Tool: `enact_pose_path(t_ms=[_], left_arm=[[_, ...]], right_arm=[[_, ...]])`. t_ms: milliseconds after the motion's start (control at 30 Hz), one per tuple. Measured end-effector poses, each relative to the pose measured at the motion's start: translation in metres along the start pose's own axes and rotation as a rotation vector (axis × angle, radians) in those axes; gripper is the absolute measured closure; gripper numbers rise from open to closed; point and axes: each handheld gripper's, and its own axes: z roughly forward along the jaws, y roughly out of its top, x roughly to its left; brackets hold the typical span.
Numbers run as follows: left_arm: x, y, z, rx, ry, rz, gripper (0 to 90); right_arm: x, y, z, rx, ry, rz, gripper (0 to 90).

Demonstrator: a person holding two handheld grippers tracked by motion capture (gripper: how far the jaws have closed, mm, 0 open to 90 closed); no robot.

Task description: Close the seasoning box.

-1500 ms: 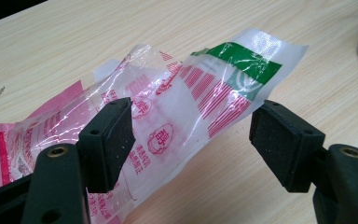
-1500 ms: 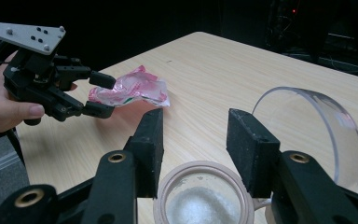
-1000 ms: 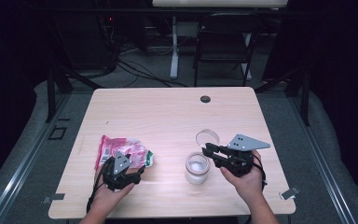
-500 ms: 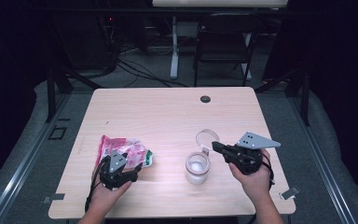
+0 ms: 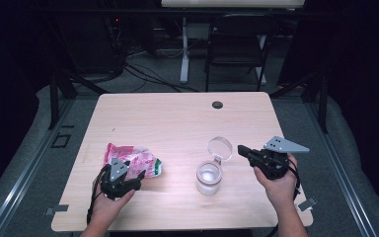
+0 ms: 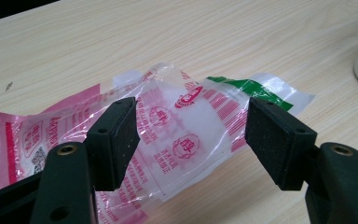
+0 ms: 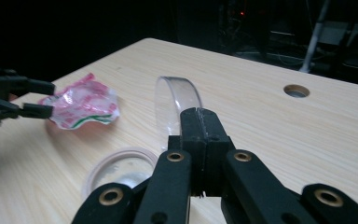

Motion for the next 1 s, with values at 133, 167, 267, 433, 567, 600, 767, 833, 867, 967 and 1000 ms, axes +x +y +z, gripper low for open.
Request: enact_pose_path(t_ms=[133,167,267,433,567,600,767,833,867,967,1000], left_arm=[[0.003,-0.001,-0.003,-0.010,0.008,-0.015,34.4],[0.004,-0.002,-0.004,-0.009,0.012,-0.018,34.4],[0.006,-0.003,-0.006,-0.007,0.020,-0.022,34.7],[0.010,-0.008,-0.011,0.001,0.042,-0.029,36.5],[0.011,-0.010,-0.014,0.003,0.053,-0.033,37.9],[0.012,-0.012,-0.016,0.000,0.060,-0.042,38.0],[0.015,-0.015,-0.019,0.008,0.075,-0.051,38.4],[0.016,-0.016,-0.020,0.008,0.081,-0.051,38.6],[0.017,-0.017,-0.021,0.006,0.086,-0.051,38.7],[0.018,-0.018,-0.024,0.008,0.093,-0.054,38.9],[0.019,-0.019,-0.024,0.007,0.095,-0.061,39.1]], right_arm=[[-0.002,-0.001,0.002,0.001,-0.018,-0.003,90.0],[-0.003,-0.001,0.002,0.001,-0.029,-0.004,90.0],[-0.007,-0.003,0.005,-0.004,-0.040,0.009,90.0],[-0.015,-0.007,0.013,0.011,-0.039,0.027,90.0],[-0.019,-0.008,0.018,0.020,-0.040,0.033,90.0],[-0.022,-0.010,0.022,0.017,-0.038,0.044,90.0],[-0.026,-0.011,0.029,0.035,-0.037,0.045,90.0],[-0.026,-0.012,0.031,0.034,-0.036,0.048,90.0],[-0.025,-0.012,0.034,0.034,-0.030,0.050,90.0],[-0.026,-0.012,0.038,0.042,-0.027,0.049,90.0],[-0.026,-0.012,0.039,0.043,-0.025,0.047,90.0]])
